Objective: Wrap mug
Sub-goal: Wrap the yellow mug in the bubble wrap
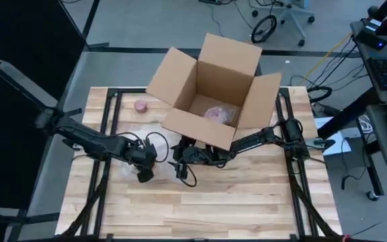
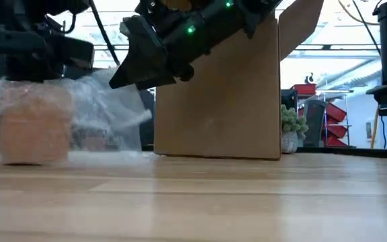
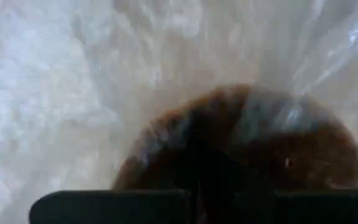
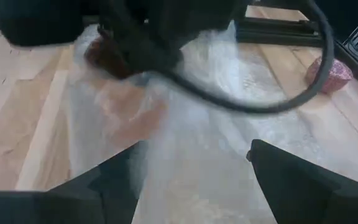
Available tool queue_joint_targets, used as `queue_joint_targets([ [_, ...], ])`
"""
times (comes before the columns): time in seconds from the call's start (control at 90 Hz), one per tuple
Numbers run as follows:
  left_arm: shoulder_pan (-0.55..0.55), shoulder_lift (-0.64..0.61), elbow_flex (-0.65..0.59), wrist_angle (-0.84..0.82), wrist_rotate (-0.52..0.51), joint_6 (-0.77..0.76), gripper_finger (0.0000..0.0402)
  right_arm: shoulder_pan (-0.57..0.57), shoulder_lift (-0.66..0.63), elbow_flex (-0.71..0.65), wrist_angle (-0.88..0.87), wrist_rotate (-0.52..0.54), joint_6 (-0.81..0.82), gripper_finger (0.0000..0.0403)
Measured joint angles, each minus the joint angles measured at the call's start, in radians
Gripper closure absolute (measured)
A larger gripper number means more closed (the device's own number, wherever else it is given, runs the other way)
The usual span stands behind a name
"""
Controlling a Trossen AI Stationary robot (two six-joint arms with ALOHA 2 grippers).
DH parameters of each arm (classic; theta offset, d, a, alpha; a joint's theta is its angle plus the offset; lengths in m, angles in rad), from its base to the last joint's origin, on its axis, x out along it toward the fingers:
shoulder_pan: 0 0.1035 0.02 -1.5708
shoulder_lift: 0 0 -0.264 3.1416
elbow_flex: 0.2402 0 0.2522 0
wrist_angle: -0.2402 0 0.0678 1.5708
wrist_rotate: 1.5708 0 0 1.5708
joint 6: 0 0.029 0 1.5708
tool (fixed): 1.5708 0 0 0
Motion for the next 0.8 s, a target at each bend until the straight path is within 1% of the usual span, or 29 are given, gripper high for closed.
queue_joint_targets([
  [0.211,0.0,0.065,0.005,0.074,0.007,0.012,0.0402,0.0,0.002,0.0,-0.012,-0.028,0.016,0.0133],
  [0.344,0.0,0.092,0.005,0.082,0.007,0.023,0.0401,0.0,0.002,0.0,-0.022,-0.028,0.016,0.0133],
  [0.589,0.0,0.103,0.002,0.157,0.009,0.022,0.0401,0.0,0.003,0.0,-0.027,-0.032,0.015,0.0133],
  [0.8,-0.005,0.11,0.044,0.141,0.024,0.013,0.0402,0.0,0.003,0.0,-0.041,-0.032,0.003,0.0133],
])
